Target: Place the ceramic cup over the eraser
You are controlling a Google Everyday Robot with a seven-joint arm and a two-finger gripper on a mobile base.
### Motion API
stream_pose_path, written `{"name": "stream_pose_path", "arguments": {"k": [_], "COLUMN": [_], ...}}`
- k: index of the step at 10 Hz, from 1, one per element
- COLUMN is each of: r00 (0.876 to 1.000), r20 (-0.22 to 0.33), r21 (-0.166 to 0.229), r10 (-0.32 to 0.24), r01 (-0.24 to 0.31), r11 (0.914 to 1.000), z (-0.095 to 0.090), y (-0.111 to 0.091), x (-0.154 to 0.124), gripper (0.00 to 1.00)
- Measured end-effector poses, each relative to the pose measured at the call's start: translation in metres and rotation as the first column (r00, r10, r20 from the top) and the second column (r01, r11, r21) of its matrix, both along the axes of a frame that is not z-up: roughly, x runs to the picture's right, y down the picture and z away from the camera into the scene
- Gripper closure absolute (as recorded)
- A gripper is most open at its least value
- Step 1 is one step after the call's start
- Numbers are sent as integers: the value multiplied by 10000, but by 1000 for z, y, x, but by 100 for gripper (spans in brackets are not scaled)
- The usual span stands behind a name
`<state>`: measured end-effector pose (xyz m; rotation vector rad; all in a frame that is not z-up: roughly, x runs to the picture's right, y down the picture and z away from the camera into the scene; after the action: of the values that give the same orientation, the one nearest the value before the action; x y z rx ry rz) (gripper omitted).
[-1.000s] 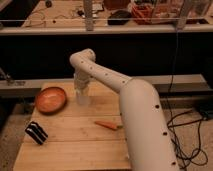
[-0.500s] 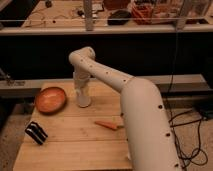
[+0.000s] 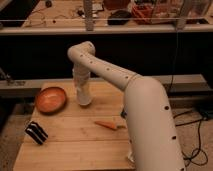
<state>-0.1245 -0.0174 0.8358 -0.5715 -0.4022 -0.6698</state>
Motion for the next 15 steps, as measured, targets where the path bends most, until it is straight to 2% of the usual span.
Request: {"name": "stream_pose_path", "arguments": {"k": [1,3,6,8,10,15], "r00": [10000,9999,9998,10000,9999,9980], "r20": [28,62,104,73,114,489], "r21": [37,71,155,184,348,635], "r10": [-16,-122,-155,34,-37,-398], "r01": [16,122,154,-35,33,366], "r11": [10000,9999,9998,9998,9994,9973], "z": [-13,-27,-38,-51,-67,-94], "y": [-6,-10,-11,-14,-20,-23], "x": [4,11,19,24,30,23], "gripper": [99,99,99,99,99,99]}}
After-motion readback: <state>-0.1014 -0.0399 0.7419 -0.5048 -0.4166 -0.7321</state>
